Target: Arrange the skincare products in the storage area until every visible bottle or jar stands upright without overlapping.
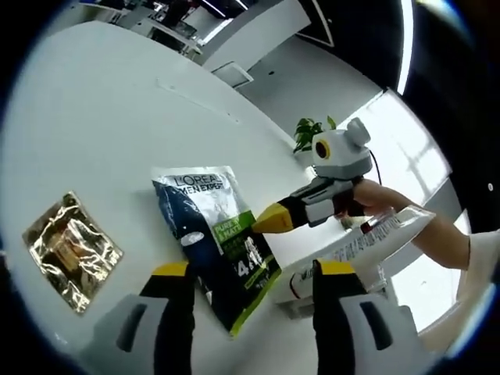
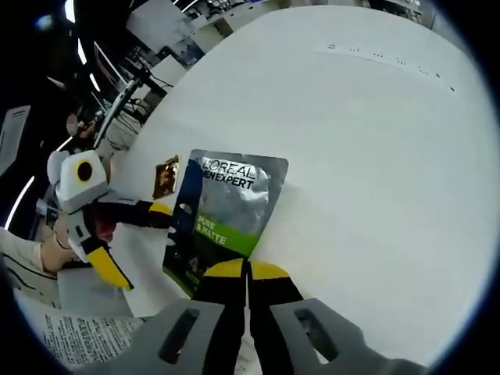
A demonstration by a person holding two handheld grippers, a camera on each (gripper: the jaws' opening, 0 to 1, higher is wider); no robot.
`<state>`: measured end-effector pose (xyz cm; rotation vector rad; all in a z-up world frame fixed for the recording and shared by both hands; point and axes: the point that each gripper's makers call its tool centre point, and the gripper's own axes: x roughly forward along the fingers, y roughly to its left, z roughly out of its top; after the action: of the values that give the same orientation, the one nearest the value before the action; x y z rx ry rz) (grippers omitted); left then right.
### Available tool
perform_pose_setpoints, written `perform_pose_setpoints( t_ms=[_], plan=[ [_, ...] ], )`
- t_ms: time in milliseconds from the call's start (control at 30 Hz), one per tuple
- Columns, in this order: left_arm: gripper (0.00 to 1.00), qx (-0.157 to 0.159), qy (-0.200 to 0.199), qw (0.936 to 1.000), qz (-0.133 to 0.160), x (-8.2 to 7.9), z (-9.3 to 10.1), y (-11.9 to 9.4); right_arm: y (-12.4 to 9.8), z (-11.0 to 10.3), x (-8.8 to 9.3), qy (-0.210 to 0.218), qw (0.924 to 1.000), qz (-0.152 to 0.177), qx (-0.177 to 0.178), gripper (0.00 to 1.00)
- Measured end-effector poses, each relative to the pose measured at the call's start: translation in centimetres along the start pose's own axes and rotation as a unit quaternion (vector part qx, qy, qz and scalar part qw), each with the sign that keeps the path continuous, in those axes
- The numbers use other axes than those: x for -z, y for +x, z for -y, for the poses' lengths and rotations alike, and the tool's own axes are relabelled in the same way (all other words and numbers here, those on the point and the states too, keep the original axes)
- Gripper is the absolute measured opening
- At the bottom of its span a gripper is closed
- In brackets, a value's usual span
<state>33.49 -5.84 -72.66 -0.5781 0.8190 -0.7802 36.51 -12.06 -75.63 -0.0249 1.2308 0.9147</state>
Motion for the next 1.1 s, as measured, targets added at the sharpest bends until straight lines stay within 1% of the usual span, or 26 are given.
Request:
perform_pose_setpoints(
  t_ms=[167, 200, 233, 333, 400, 467, 567, 633, 700, 767, 833, 867, 933, 967, 1033, 1100],
  plan=[
    [0.48, -0.008, 0.01, 0.9999, -0.005, 0.0, -0.7, -0.1, -0.2, -0.3, -0.4, -0.002, 0.9999, 0.009, -0.006, 0.01],
    [0.45, -0.01, 0.013, 0.9999, -0.004, 0.0, -0.7, -0.2, -0.3, -0.3, -0.5, -0.004, 0.9999, 0.01, -0.007, 0.01],
    [0.41, -0.012, 0.013, 0.9998, -0.003, -0.1, -0.9, -0.3, -0.4, -0.2, -0.6, -0.007, 0.9999, 0.011, -0.005, 0.01],
    [0.31, -0.016, 0.014, 0.9997, 0.009, -0.6, -1.3, -0.7, -0.6, 0.0, -0.8, -0.009, 0.9999, 0.014, -0.004, 0.01],
    [0.29, -0.021, 0.014, 0.9994, 0.022, -1.0, -1.5, -0.8, -0.7, -0.1, -1.2, -0.003, 0.9997, 0.023, -0.008, 0.01],
    [0.23, -0.021, 0.019, 0.9993, 0.024, -1.3, -1.5, -1.0, -0.7, -0.2, -1.4, -0.009, 0.9996, 0.025, -0.004, 0.01],
    [0.15, -0.017, 0.028, 0.9987, 0.04, -2.2, -1.2, -1.3, -1.0, -0.2, -1.8, -0.015, 0.9994, 0.032, -0.004, 0.01],
    [0.1, -0.01, 0.027, 0.9985, 0.046, -2.7, -1.2, -1.5, -1.1, 0.3, -2.6, -0.012, 0.9991, 0.039, -0.008, 0.01],
    [0.08, -0.007, 0.025, 0.9984, 0.049, -2.9, -1.1, -1.4, -1.3, -0.1, -3.2, -0.005, 0.9982, 0.056, -0.019, 0.01],
    [0.07, 0.0, 0.026, 0.9983, 0.052, -2.9, -0.7, -1.3, -1.3, -0.7, -3.4, -0.006, 0.9978, 0.061, -0.026, 0.01],
    [0.02, 0.009, 0.026, 0.9982, 0.054, -2.9, 0.0, -1.2, -1.2, -1.5, -3.5, -0.018, 0.9977, 0.059, -0.029, 0.01],
    [0.02, 0.01, 0.026, 0.9981, 0.054, -2.9, 0.1, -1.2, -1.2, -2.1, -3.6, -0.025, 0.9975, 0.06, -0.029, 0.01],
    [0.01, 0.012, 0.027, 0.998, 0.057, -3.2, 0.2, -1.4, -1.5, -2.3, -3.9, -0.036, 0.9971, 0.063, -0.024, 0.01],
    [0.0, 0.009, 0.027, 0.9978, 0.06, -3.5, 0.0, -1.5, -1.7, -2.4, -4.2, -0.041, 0.9966, 0.067, -0.024, 0.01],
    [0.0, 0.007, 0.029, 0.9972, 0.069, -4.0, -0.2, -1.9, -2.3, -2.6, -4.9, -0.036, 0.9956, 0.08, -0.031, 0.01],
    [0.0, 0.011, 0.019, 0.9965, 0.081, -4.7, 0.0, -2.3, -2.6, -2.8, -5.4, -0.04, 0.9946, 0.09, -0.033, 0.01]
  ],
)
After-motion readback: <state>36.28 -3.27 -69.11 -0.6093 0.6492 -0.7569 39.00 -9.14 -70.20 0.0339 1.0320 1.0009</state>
